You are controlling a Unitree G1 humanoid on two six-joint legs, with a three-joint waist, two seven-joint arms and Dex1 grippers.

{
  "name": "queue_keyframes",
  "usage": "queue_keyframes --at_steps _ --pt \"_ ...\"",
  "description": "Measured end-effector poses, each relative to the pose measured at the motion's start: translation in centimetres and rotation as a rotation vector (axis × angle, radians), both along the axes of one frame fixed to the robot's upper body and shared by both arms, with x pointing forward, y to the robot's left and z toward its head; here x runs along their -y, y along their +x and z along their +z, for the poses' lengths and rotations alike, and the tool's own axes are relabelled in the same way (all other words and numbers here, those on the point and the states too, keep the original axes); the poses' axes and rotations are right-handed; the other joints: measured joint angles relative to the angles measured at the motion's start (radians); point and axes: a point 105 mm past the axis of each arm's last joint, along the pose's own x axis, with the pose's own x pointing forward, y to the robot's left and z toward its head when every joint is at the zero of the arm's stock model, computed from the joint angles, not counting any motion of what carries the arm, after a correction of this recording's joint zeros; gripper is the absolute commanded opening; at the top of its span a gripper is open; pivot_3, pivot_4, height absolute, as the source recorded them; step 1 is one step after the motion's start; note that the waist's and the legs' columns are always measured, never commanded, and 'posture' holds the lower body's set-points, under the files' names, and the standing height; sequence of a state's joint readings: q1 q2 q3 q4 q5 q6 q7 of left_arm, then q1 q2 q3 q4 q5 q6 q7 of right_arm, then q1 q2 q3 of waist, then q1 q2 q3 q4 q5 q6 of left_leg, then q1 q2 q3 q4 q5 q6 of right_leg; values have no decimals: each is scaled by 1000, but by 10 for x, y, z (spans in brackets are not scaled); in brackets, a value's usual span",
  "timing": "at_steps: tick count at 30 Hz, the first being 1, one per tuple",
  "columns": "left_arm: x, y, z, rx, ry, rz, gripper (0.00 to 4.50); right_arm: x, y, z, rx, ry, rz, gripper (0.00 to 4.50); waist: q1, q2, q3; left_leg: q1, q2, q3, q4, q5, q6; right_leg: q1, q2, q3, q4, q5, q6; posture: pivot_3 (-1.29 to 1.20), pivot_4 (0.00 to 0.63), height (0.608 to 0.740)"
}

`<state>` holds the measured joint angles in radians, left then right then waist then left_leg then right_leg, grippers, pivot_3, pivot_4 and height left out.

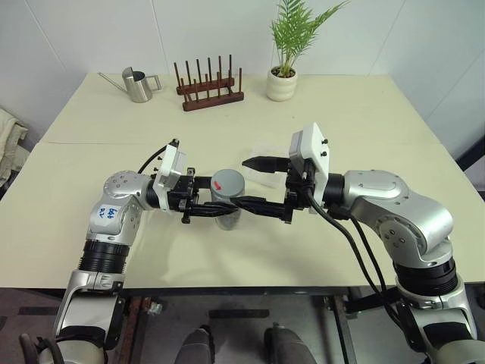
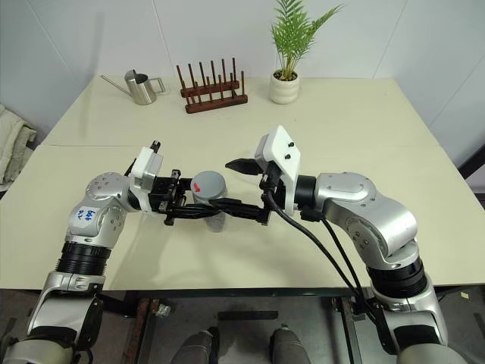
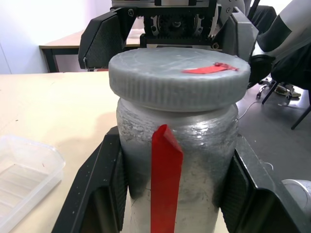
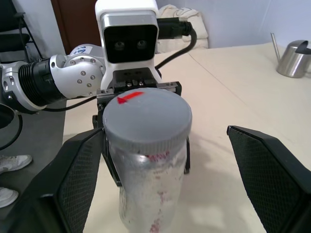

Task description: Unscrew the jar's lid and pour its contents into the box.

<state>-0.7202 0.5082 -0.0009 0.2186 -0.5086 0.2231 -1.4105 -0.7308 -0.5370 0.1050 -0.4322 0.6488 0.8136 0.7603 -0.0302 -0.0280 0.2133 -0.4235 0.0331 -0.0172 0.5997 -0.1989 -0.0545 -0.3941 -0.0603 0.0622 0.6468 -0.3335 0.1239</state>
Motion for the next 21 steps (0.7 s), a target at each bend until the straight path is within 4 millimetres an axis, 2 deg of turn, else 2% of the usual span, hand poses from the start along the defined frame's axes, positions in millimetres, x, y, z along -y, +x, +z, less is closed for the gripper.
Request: queue_keyframes --at_steps 10,21 --pt "0 0 -1 5 5 -28 2002 16 3 -5 -13 -30 -59 4218 2 0 0 0 0 0 0 0 0 0 0 0 0 0 0 0 150 740" --pt "1 2 0 12 -1 -37 2002 16 -7 -4 -39 -36 -25 4218 2 0 0 0 0 0 0 0 0 0 0 0 0 0 0 0 150 740"
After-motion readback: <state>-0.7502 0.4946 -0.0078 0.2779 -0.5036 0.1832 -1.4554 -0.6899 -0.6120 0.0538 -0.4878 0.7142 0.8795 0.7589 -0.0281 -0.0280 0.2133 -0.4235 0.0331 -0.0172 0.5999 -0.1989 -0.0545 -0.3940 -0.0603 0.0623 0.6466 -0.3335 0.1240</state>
